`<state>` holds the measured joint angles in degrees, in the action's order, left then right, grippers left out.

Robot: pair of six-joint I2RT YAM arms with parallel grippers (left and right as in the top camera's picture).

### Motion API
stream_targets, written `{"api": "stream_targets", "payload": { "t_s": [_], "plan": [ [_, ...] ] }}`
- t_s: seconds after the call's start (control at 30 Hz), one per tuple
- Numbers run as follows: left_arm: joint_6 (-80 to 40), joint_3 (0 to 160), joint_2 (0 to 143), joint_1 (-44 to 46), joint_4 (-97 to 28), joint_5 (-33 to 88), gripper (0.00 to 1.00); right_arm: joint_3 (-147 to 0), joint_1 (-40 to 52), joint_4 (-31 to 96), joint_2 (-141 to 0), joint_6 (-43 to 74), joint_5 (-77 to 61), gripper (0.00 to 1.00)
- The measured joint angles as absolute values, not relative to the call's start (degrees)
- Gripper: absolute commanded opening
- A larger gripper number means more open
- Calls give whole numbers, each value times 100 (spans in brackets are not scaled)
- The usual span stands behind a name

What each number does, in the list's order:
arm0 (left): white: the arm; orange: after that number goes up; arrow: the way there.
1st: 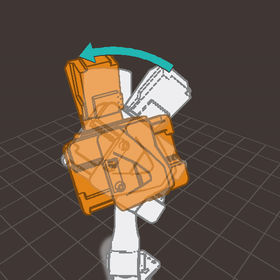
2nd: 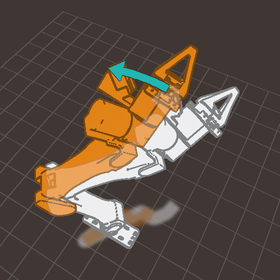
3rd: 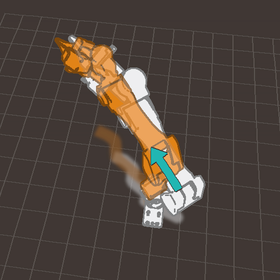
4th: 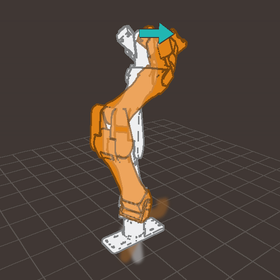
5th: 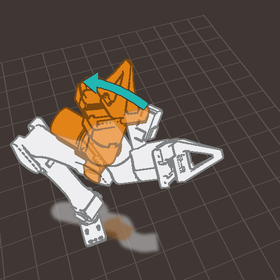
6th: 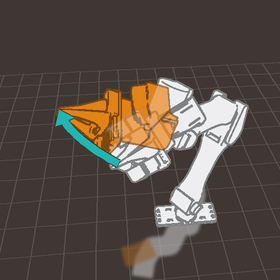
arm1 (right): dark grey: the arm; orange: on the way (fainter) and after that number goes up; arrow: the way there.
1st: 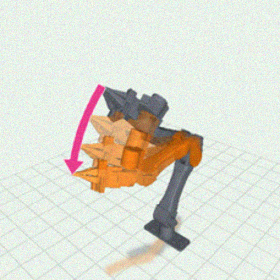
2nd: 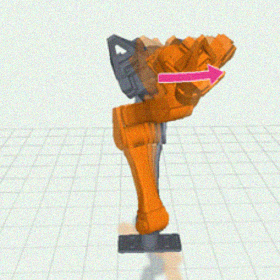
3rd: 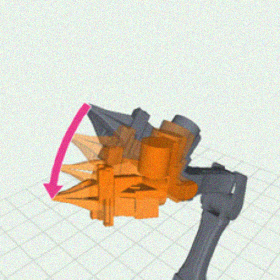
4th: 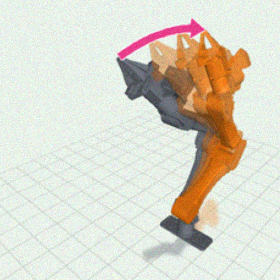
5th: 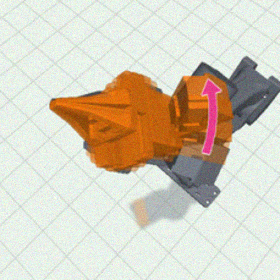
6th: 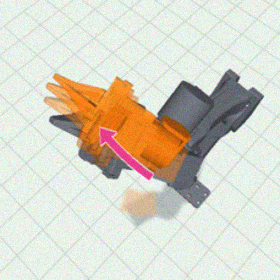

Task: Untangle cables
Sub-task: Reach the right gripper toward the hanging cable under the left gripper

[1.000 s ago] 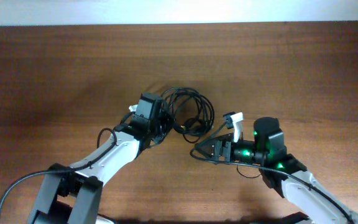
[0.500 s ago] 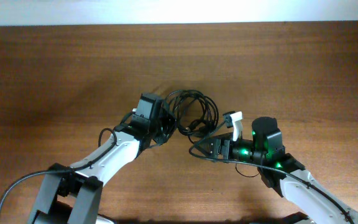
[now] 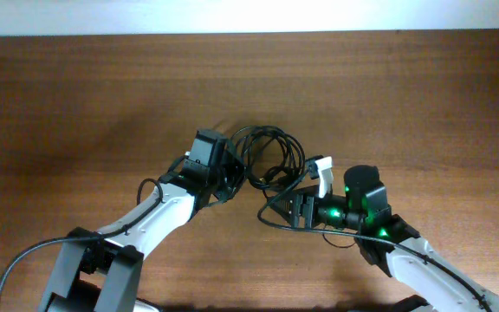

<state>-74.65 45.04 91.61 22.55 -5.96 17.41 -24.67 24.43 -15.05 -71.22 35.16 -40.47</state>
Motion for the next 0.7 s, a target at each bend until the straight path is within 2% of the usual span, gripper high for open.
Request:
{"api": "stream_targets", "payload": {
  "t_s": [0.13, 0.37, 0.57, 0.63, 0.7],
  "plan": [
    [-7465, 4504, 9161, 2255, -598, 1743, 0, -2467, 2624, -1505, -7170, 3538, -3736, 63],
    [-7465, 4504, 9161, 2255, -600, 1741, 0, -2467, 2886, -1551, -7413, 3555, -3127, 59],
    [-7472, 4504, 9161, 2250, -620, 1765, 0, -2467, 2893, -1946, -7669, 3555, -2884, 40],
    [-7485, 4504, 9161, 2248, -617, 1763, 0, -2467, 2893, -2071, -7717, 3555, -2842, 28],
    [-7485, 4504, 9161, 2250, -637, 1811, 0, -2469, 2893, -2152, -7721, 3540, -2808, 24]
  ]
}}
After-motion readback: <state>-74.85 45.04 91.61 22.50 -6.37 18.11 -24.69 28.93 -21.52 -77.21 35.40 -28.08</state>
